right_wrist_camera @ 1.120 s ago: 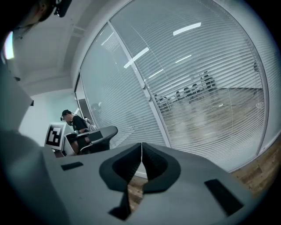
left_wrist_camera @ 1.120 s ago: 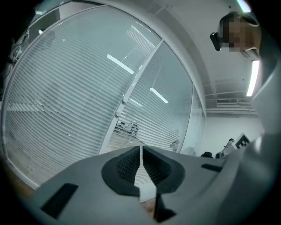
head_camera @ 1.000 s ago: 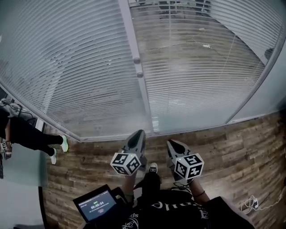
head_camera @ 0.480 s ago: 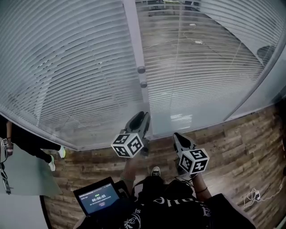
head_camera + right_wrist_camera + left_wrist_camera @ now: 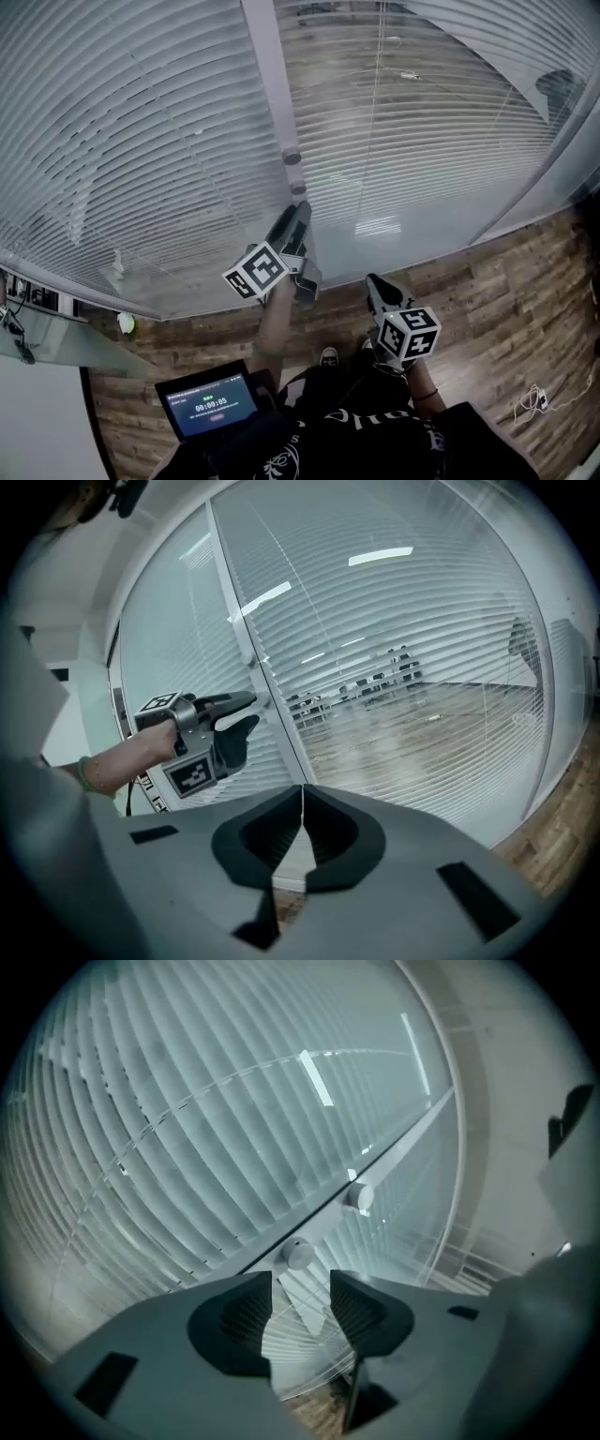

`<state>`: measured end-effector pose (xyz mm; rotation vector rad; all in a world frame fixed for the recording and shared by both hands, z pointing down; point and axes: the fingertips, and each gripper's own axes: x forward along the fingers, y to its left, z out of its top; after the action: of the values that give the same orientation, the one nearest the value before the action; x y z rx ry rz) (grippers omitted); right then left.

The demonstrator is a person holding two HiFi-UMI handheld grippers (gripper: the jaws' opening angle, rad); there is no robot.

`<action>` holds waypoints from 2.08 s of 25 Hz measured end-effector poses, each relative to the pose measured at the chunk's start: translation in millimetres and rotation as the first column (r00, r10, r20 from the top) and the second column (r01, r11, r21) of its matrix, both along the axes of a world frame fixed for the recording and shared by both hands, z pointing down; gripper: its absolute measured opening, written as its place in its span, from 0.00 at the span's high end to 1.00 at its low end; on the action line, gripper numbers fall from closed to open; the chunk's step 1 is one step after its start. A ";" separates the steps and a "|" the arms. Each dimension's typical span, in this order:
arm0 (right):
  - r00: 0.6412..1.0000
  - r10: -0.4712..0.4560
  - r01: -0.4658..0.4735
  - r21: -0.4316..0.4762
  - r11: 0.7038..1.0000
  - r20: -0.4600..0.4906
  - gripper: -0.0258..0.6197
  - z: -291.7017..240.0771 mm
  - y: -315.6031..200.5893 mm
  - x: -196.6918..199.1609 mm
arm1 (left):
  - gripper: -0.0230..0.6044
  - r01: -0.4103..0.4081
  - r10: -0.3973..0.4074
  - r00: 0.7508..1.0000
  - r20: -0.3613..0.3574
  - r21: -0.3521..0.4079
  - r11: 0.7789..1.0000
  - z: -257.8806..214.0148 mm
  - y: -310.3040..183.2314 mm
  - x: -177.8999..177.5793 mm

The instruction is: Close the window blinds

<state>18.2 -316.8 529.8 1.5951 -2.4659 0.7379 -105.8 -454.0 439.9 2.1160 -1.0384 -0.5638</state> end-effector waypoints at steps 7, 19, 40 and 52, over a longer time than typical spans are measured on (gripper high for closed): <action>0.993 -0.112 0.112 0.005 0.994 -0.048 0.93 -7.9 -23.9 -4.4 | 0.68 0.016 -0.021 0.983 -0.181 -0.029 0.999 -20.8 -17.8 3.7; 0.973 -0.224 0.226 0.032 0.974 -0.054 0.93 -13.0 -51.9 5.8 | 0.71 0.102 -0.190 0.827 -0.530 -0.191 0.976 -17.7 -33.9 -8.2; 0.978 -0.203 0.204 0.016 0.979 -0.052 0.93 -2.1 -50.4 25.0 | 0.76 0.372 -0.377 0.761 0.528 0.121 0.920 -27.0 -30.7 -5.5; 0.981 -0.189 0.189 -0.008 0.982 -0.043 0.93 6.7 -53.5 32.3 | 0.73 0.200 -0.340 0.552 0.761 0.275 0.940 -27.2 -27.5 10.3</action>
<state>50.5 -370.3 536.5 1.3358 -2.5370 0.6708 -95.5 -481.4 412.7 2.4042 -1.9035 0.2753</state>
